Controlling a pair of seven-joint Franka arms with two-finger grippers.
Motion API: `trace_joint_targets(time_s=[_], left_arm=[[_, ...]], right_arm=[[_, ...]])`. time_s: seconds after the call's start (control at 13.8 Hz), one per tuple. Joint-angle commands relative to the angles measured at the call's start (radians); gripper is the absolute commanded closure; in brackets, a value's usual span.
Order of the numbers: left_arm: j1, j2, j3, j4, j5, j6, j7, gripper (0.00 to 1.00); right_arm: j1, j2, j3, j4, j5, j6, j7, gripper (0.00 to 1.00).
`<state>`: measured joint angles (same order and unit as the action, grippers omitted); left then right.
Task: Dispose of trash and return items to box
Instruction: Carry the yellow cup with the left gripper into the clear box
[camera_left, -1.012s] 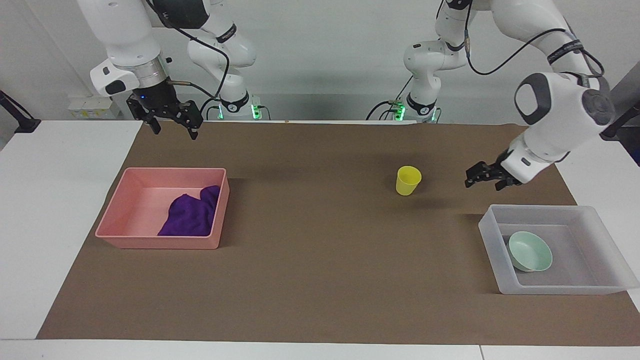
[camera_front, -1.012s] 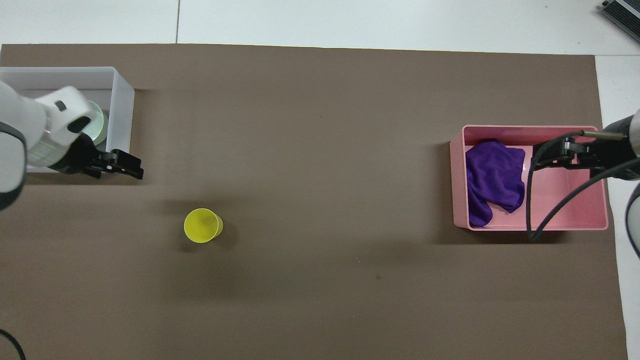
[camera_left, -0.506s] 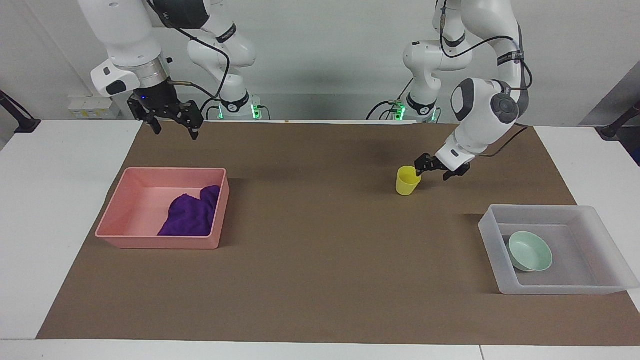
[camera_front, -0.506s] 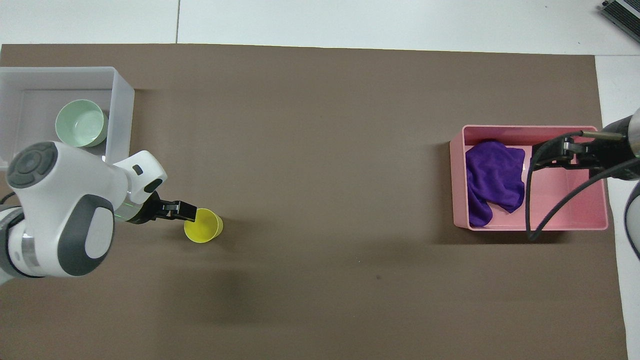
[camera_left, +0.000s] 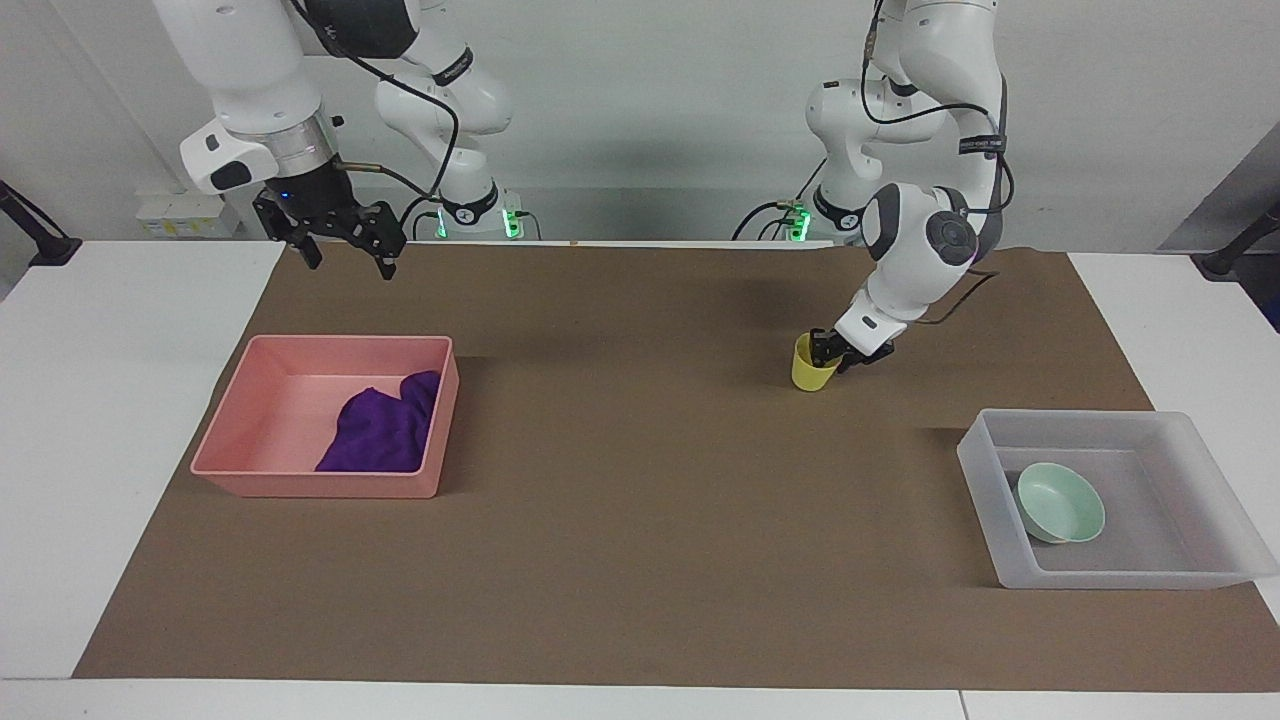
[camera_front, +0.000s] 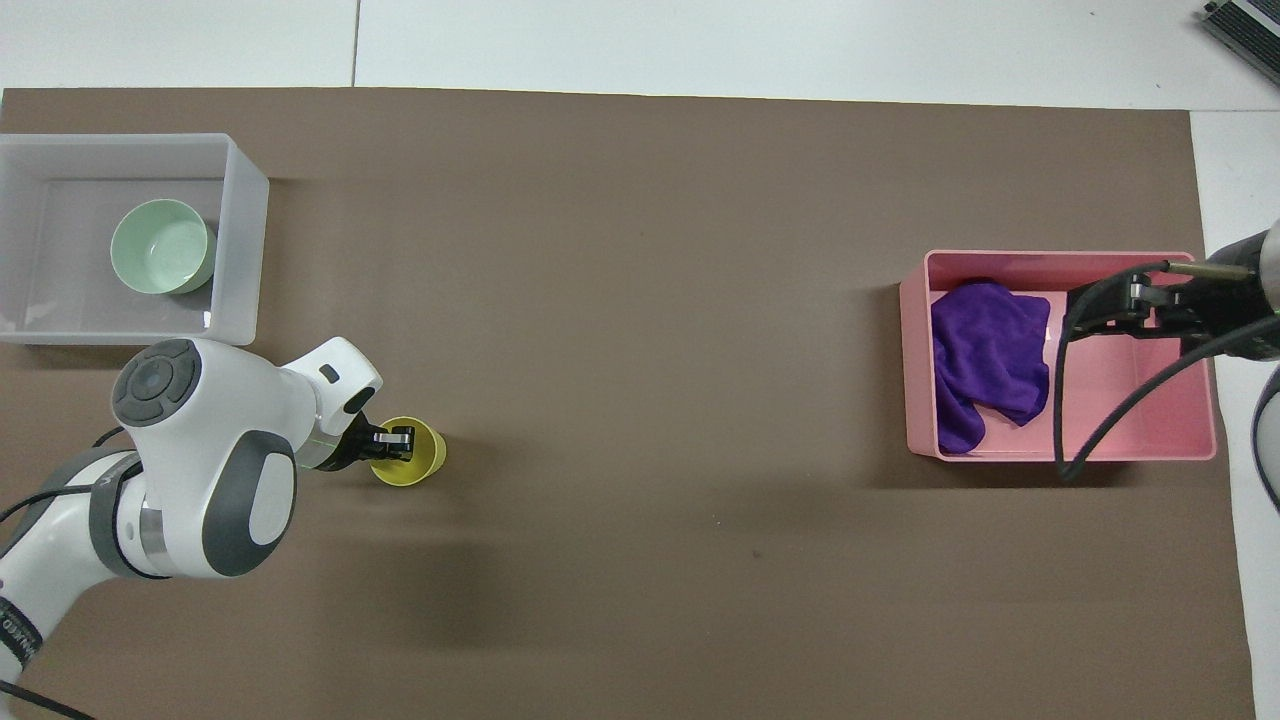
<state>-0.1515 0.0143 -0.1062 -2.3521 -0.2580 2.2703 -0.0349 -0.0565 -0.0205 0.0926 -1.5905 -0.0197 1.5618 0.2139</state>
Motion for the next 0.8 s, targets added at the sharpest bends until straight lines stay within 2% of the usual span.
trace_joint_targets(time_s=[0.0,0.36,0.65,0.72], left_arm=[[-0.006,-0.002,0.013,0.025,-0.020,-0.044,-0.005,1.00],[0.055,-0.002,0.019,0.192,-0.020,-0.251,-0.003,1.00],[0.245,0.006,0.022,0.471,0.006,-0.501,0.010,1.00],[0.292,0.044,0.022,0.546,0.032,-0.530,0.010,1.00]], right_arm=[[-0.016,-0.001,0.004,0.001,0.027,-0.009,-0.024,0.00],[-0.016,-0.001,0.004,0.001,0.029,-0.011,-0.024,0.00],[-0.016,-0.001,0.004,0.001,0.027,-0.011,-0.024,0.00],[-0.016,-0.001,0.004,0.001,0.029,-0.011,-0.024,0.00]])
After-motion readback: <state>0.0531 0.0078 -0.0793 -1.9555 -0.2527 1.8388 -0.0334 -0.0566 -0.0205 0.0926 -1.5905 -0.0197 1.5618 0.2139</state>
